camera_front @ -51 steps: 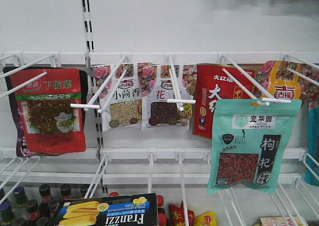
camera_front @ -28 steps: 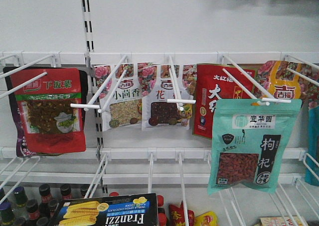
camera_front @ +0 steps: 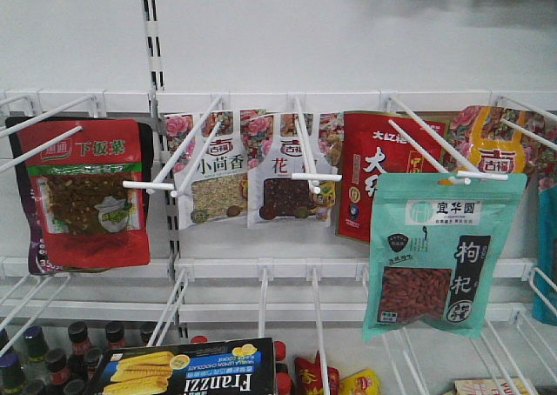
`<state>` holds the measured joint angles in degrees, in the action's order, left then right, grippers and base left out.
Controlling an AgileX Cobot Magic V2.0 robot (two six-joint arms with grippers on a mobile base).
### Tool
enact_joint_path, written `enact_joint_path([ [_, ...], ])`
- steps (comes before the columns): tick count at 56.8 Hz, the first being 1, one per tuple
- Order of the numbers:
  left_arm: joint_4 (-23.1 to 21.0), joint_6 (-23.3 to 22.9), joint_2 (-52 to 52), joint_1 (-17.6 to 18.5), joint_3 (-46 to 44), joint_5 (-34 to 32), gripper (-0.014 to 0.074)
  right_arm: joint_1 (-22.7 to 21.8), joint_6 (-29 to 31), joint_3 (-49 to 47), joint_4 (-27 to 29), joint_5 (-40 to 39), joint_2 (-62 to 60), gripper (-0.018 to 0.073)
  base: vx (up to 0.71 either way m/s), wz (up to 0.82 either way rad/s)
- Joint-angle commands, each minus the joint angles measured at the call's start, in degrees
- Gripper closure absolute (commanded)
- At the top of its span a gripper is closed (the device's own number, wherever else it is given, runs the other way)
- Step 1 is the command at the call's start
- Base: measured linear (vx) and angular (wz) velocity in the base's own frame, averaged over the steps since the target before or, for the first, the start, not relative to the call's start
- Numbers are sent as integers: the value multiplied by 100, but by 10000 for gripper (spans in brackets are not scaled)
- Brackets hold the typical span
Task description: Pick snacks and fruit into basket
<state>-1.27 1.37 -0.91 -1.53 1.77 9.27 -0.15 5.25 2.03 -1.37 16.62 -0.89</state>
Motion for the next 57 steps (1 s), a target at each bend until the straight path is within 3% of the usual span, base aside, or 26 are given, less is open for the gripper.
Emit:
enact_joint_path([
  [1,-45,-52,-56,47,-199,-520,601,1,-196,34,333,-1128,-25,567,0,0],
  [8,-45,-64,-56,47,-205,-715,601,1,-252,34,724,-1860,-25,567,0,0],
  [22,-45,-106,-56,47,-205,-888,601,1,-253,34,725,-2547,-25,567,0,0],
  [32,-45,-93,-56,47,-422,-1383,601,-4,-253,-74,725,-2894,-18,567,0,0],
  [41,21,-74,-10,47,-1470,-984,601,-4,-157,-986,689,-2212,105,567,0,0],
  [50,358,-74,684,47,-2914,49,601,-4,40,-2307,237,-1007,828,567,0,0],
  [57,430,-74,1472,47,-3448,673,601,-4,33,-2667,100,-676,1426,567,0,0],
])
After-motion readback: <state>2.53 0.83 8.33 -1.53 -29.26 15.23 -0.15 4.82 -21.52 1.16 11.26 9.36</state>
